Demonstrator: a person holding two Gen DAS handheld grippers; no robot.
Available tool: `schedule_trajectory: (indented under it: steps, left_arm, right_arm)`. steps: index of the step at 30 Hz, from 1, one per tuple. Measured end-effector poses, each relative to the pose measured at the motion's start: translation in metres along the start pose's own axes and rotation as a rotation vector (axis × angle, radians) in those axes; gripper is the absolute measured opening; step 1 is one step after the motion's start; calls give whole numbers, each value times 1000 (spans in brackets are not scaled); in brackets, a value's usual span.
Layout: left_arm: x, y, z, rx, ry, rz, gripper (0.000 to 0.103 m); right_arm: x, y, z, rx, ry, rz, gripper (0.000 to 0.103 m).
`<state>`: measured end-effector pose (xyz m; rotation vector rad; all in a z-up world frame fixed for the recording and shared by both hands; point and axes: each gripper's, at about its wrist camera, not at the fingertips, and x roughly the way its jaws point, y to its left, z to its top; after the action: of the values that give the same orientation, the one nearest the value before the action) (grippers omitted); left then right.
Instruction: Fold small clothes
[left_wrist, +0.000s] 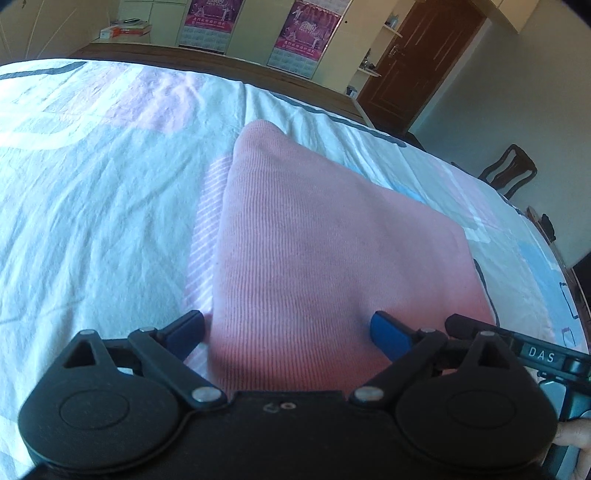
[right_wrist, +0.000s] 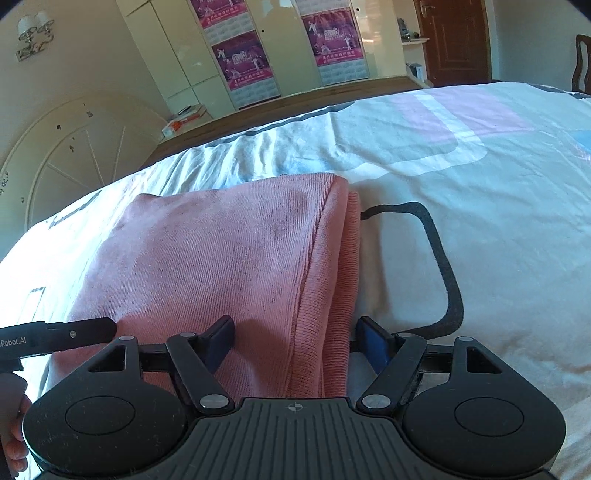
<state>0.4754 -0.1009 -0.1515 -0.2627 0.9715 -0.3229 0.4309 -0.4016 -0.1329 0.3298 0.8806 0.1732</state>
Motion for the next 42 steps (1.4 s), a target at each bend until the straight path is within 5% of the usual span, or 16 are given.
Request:
schedule_trajectory:
  steps: [1, 3, 10, 12, 16, 26, 32, 42]
  left_arm:
    - [1, -1, 0, 7, 2, -17, 88]
    - [2, -4, 1, 24, 1, -26, 84]
    - [0, -4, 3, 4, -16, -39, 64]
    - [-4, -9, 5, 11, -26, -19, 54]
    - [-19, -17, 9, 28, -56, -7, 36]
    - [-69, -15, 15, 37, -135, -39, 31]
    - [-124, 40, 17, 34, -190, -13, 30]
    - [-199, 203, 33, 16, -231, 15, 30]
  right_arm:
    - [1, 0, 0, 9, -3, 8, 73]
    - [1, 0, 1, 22, 0, 26, 54]
    - [5, 2, 3, 38, -14, 16, 46]
    - [5, 3, 4, 77, -1, 66, 25]
    - [-3, 8, 3, 100, -20, 102, 24]
    - [-42, 61, 19, 80, -84, 259, 24]
    - [-39, 138, 9, 42, -85, 327, 24]
    - [16, 298, -15, 38, -75, 350, 24]
